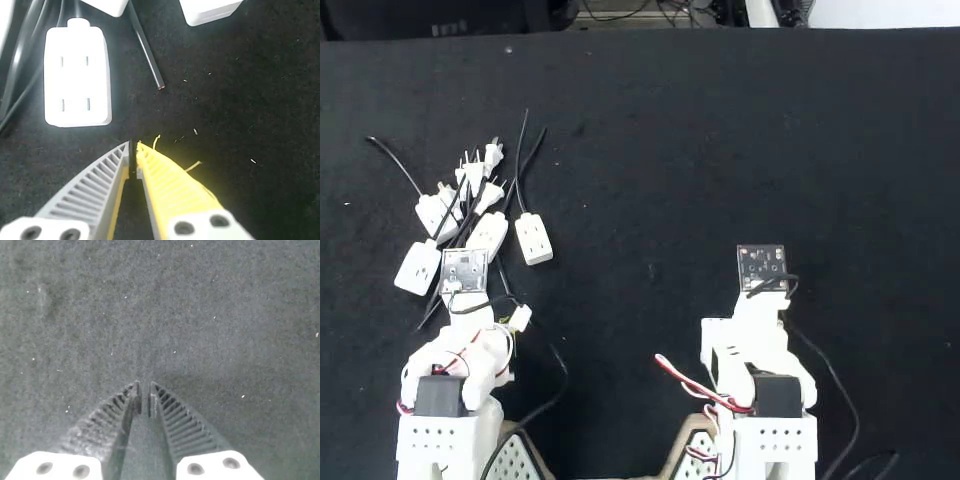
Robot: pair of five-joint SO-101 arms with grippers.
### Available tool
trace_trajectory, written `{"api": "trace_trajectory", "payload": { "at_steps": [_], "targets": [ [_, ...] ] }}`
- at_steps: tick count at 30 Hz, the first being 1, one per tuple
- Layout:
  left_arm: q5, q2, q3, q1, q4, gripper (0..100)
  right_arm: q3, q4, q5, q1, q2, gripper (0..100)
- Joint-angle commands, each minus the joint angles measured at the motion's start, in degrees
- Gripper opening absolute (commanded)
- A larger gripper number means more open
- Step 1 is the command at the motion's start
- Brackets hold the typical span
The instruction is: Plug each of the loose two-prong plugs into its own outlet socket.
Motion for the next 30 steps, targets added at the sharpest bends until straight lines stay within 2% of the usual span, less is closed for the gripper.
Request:
{"api": "trace_trajectory", "payload": {
  "at_steps": [1,15,30],
  "targets": [
    [0.2,-0.3,0.8,-0.3,0.1,4,0.0,1.1,-0.1,-0.4,-5.4,2.4],
    [0.0,-0.3,0.7,3.1,0.1,4,0.0,1.1,-0.4,-0.4,-5.4,2.3],
    [0.0,-0.3,0.7,2.8,0.1,4,0.0,0.4,-0.1,-0.4,-5.4,2.5]
  ]
}}
